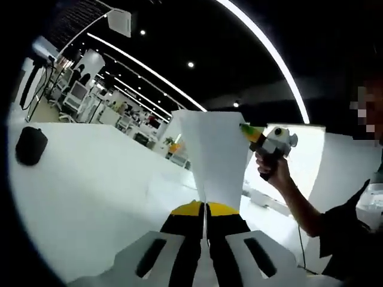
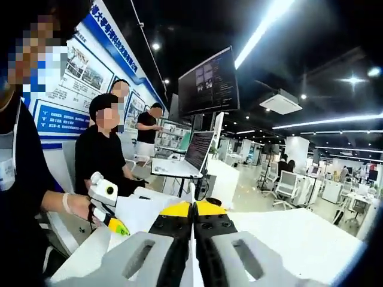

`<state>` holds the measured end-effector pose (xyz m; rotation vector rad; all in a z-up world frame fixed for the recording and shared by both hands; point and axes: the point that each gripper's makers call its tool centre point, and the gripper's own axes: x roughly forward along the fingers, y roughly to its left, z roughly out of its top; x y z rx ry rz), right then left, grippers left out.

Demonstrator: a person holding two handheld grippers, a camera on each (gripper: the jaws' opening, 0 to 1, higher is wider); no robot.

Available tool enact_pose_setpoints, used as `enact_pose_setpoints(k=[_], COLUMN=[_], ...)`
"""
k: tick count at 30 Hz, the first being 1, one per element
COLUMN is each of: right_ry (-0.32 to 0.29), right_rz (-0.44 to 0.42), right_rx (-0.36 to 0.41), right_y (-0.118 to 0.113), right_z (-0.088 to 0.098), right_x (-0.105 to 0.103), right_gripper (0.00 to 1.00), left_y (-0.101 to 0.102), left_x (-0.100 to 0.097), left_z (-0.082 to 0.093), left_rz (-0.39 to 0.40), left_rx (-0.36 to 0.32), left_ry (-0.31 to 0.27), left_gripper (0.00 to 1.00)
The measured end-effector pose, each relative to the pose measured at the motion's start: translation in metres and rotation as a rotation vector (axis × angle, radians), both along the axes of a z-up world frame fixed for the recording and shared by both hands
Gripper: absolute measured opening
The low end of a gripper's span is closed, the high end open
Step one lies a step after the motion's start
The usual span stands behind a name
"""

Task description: Organize the stack of printing papers by aligning and flattening the scattered papers on the table

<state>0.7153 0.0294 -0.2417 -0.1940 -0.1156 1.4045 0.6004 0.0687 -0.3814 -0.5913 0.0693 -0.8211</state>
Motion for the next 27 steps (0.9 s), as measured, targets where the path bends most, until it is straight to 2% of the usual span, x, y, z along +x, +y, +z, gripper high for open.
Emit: enact_pose_setpoints(k=[12,18,27], right_ry=[0.007,0.016,0.043], right_rz=[0.007,0.022,0.052], right_rx=[-0.003,-0.008,-0.010], right_y=[0.004,0.009,0.021], right_z=[-0.003,-0.005,-0.010], right_x=[0.002,0.002,0.000], right_gripper=[0.00,0.00,0.00], left_y=[-0.019,-0.010,-0.004], left_x=[-0.011,-0.007,-0.003], left_z=[0.005,0.003,0.001], left_rz=[-0.040,-0.038,-0.037], left_rx=[-0.141,-0.162,-0.164], left_ry=[0.056,0.079,0.084], left_gripper=[0.08,0.09,0.10])
